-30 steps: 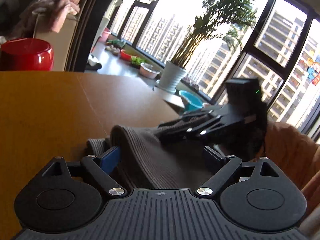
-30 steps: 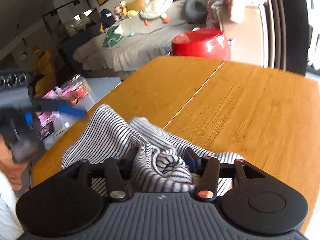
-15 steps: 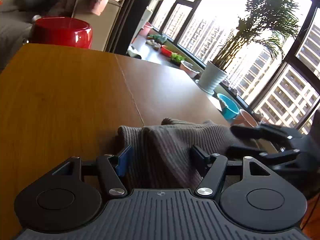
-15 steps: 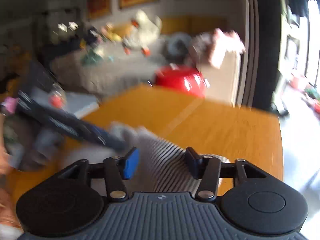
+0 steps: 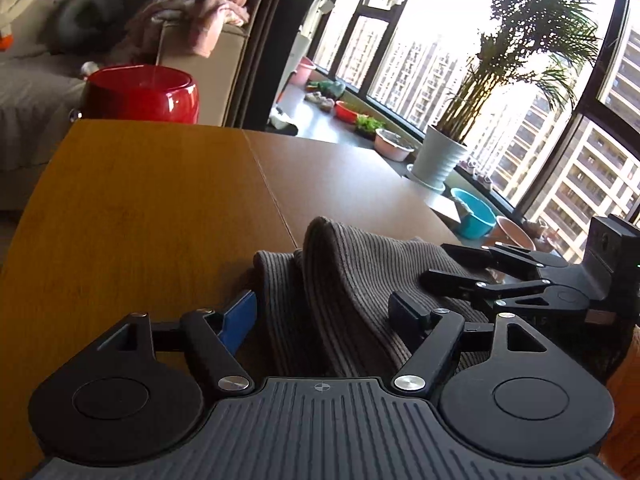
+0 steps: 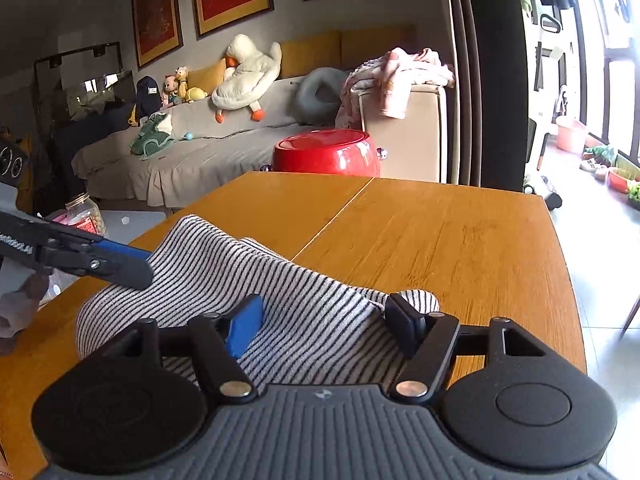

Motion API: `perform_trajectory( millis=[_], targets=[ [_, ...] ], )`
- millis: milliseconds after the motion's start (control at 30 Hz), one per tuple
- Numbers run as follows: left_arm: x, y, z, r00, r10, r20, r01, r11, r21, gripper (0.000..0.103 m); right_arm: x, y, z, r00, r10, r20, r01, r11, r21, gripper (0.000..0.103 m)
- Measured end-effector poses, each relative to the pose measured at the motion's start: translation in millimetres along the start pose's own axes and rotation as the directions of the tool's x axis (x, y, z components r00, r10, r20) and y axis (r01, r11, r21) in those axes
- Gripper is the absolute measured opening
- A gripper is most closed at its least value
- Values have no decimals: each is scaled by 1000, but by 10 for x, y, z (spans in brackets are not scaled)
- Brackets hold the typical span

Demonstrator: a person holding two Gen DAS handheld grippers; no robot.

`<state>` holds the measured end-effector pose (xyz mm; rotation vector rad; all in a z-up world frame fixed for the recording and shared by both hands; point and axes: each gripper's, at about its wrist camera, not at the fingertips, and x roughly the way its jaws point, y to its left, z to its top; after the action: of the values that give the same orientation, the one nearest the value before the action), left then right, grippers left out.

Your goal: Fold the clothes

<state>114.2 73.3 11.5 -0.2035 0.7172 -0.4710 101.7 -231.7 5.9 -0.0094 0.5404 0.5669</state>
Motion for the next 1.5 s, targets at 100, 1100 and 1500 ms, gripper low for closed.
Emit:
perform_trajectory(
  millis=[100, 1100, 1500],
  targets=[
    [-57, -9, -82, 997, -75, -13, 75, 997, 14, 85, -9, 9, 11, 1000, -8, 6, 8, 1000, 6, 68],
    [325, 124, -177, 908, -368, -202, 318, 917, -240, 51, -554, -476, -167, 976, 198, -85, -146, 896, 420, 28],
    [-372, -267, 174, 973, -231, 32, 226, 968, 105, 51, -304, -462, -233, 981, 169, -92, -114, 897, 427, 32]
  ],
)
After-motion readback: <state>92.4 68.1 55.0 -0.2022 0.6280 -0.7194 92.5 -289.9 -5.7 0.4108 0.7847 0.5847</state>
